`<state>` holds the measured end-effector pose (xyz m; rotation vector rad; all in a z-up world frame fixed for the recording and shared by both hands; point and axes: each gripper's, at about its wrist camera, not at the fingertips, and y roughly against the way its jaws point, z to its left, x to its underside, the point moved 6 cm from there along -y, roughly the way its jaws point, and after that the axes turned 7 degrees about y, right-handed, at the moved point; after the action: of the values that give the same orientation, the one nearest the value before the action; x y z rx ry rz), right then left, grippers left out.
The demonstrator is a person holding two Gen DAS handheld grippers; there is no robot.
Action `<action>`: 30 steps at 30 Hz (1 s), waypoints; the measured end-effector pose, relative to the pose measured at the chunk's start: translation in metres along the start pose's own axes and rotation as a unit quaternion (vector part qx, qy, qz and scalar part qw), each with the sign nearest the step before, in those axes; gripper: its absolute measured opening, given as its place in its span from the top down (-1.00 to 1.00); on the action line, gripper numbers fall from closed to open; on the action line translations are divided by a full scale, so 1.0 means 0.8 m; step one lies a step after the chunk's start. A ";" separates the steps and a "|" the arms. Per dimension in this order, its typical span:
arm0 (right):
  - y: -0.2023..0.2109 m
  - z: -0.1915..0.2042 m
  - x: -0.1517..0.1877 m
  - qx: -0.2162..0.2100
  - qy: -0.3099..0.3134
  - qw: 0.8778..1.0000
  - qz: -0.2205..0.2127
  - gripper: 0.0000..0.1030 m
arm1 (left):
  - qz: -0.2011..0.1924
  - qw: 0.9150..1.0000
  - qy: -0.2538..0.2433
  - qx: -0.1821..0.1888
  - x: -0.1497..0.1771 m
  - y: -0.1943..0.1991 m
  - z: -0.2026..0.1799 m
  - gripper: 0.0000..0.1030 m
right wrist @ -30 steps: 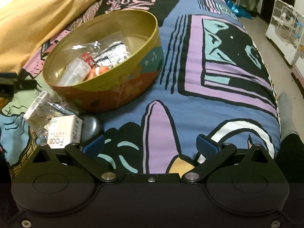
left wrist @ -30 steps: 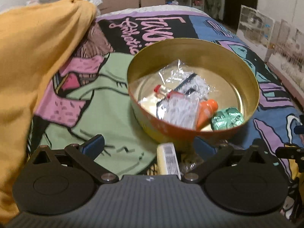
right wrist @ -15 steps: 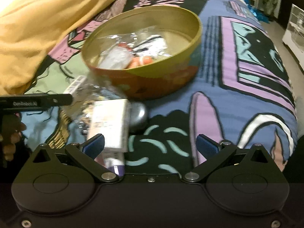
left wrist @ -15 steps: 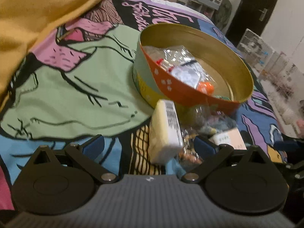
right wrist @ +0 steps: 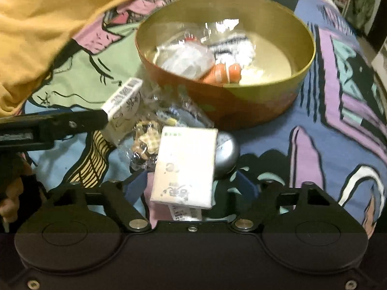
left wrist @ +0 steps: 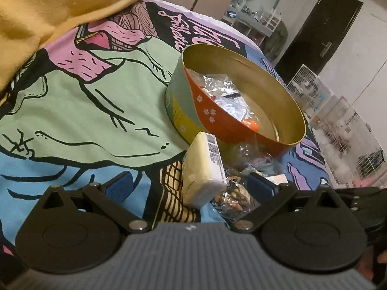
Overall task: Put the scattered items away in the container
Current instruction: 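Grasp the white tissue packet with the right gripper and lift it, then carry the tissue packet over the tin and open the right gripper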
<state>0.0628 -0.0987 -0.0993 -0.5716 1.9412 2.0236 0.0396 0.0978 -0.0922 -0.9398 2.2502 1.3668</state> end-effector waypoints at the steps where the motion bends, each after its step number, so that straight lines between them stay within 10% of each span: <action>1: -0.004 -0.001 0.001 -0.001 -0.007 1.000 0.009 -0.31 | 0.000 1.000 0.001 0.002 0.000 0.000 0.000 -1.00; 5: -0.011 -0.009 0.005 -0.014 -0.034 0.999 0.022 0.01 | 0.006 1.000 0.000 0.004 0.002 -0.003 -0.002 -1.00; 30: 0.078 -0.048 -0.012 -0.004 -0.040 0.999 -0.018 0.04 | 0.015 1.000 -0.010 0.005 0.009 -0.009 -0.007 -1.00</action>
<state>0.0460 -0.1396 -0.0400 -0.5172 1.8646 2.0013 0.0398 0.0879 -0.0984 -0.8887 2.2636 1.3701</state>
